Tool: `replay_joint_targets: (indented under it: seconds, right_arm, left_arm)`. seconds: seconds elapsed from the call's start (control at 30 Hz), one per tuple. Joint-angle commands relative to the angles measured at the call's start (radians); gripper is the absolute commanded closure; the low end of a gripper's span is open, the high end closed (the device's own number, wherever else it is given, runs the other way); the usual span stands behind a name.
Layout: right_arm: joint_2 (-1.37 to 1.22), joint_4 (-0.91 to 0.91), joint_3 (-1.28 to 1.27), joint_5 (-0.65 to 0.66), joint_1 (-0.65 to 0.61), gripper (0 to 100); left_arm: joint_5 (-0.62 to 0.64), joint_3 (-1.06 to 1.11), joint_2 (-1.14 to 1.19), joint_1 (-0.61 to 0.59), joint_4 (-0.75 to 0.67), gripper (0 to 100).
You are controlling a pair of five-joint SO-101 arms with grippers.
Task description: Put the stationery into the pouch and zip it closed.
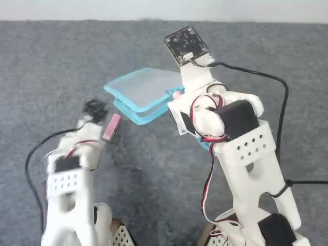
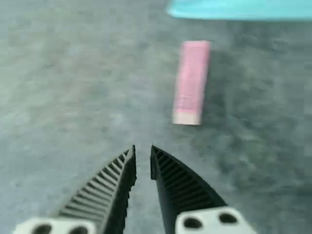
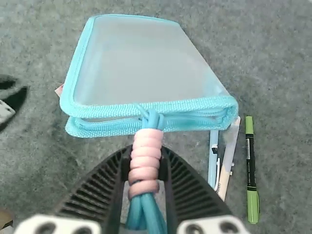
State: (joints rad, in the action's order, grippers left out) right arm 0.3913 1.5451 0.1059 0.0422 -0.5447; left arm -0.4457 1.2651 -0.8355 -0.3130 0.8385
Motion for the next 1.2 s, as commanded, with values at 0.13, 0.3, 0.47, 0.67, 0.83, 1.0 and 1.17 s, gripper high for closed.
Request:
replay_joint_targets:
  seconds: [0.13,0.3,0.47,0.67,0.83,1.0,1.17]
  right_arm:
    - [0.048,0.044,0.052,-0.018,-0.007,99.1]
    - [0.048,0.091,0.032,-0.006,-0.001,99.1]
    - [0.058,0.085,-0.095,0.051,-0.008,99.1]
    - [0.059,0.044,-0.261,0.110,-0.012,99.1]
    - [0.091,-0.068,-0.434,0.114,-0.028,99.1]
    - [0.265,-0.265,-0.652,0.071,-0.061,99.1]
    - [0.466,-0.433,-0.810,0.035,-0.035,99.1]
  left_arm:
    - [0.063,-0.097,0.172,0.164,-0.126,94]
    - [0.230,-0.097,0.173,0.167,-0.330,84]
    - [0.319,-0.128,0.172,0.164,-0.413,82]
    - [0.356,-0.194,0.173,0.183,-0.419,82]
    - [0.354,-0.225,0.175,0.216,-0.414,82]
    - [0.407,-0.228,0.175,0.215,-0.359,80]
    - [0.703,-0.344,0.176,0.199,-0.080,71]
